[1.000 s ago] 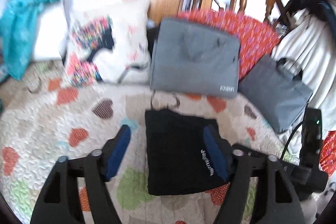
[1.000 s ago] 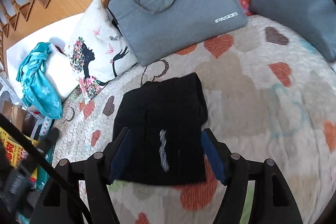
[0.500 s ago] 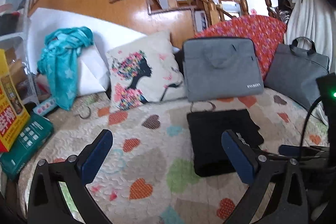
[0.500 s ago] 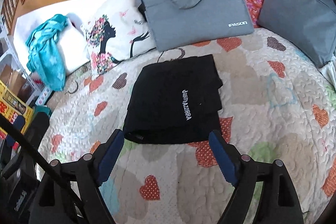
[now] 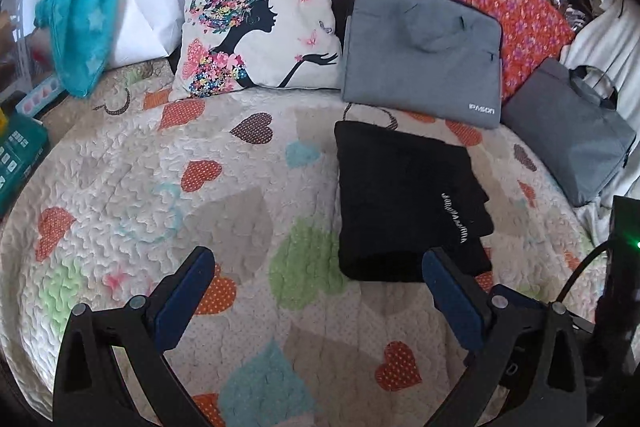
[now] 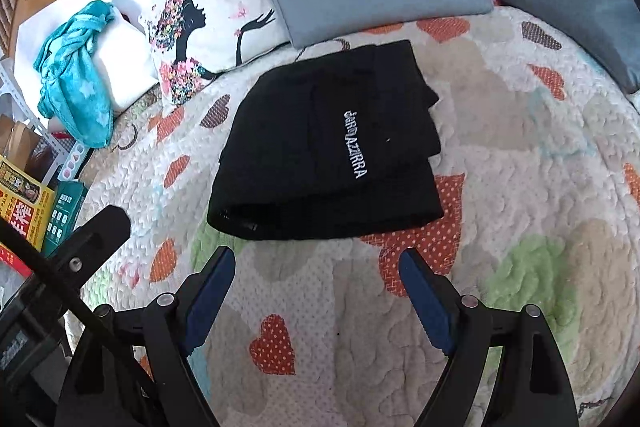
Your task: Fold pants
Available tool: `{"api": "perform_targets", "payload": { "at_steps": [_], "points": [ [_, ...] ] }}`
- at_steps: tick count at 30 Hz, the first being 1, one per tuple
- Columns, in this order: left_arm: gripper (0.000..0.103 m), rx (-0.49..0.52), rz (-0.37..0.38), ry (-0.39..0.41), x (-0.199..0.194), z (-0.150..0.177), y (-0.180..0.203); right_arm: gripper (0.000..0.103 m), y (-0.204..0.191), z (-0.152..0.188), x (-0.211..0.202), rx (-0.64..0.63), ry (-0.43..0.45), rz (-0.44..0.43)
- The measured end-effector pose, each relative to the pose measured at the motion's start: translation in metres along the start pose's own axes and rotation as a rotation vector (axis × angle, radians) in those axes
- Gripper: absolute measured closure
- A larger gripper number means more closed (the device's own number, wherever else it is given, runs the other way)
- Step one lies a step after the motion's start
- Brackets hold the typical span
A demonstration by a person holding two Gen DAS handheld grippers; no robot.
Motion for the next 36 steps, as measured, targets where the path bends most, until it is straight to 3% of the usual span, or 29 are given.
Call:
{"api": "perform_targets", "payload": {
  "at_steps": [16, 28, 36],
  "points": [
    [0.000, 0.041, 0.064, -0.055, 0.008, 0.004, 0.012, 0.014, -0.004, 0.007, 0.020, -0.031, -0.057, 0.029],
    [0.000, 0.044, 0.062, -0.059, 0.009, 0.005, 0.012, 0.014, -0.003, 0.009, 0.021, -0.040, -0.058, 0.049],
    [0.000, 0.045, 0.081, -0.108, 0.019, 0.012, 0.011, 0.013, -0.005, 0.012, 0.021, -0.046, -0.064, 0.044]
  ]
}}
Point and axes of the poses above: each gripper's, at about its wrist camera, not at the fingertips, and x roughly the way its jaws point, y to its right, z to its underside, the point moved 5 cm from there along x, roughly the way its jaws point, and after that the axes turned 1 degree about y, right-handed, at the moved point
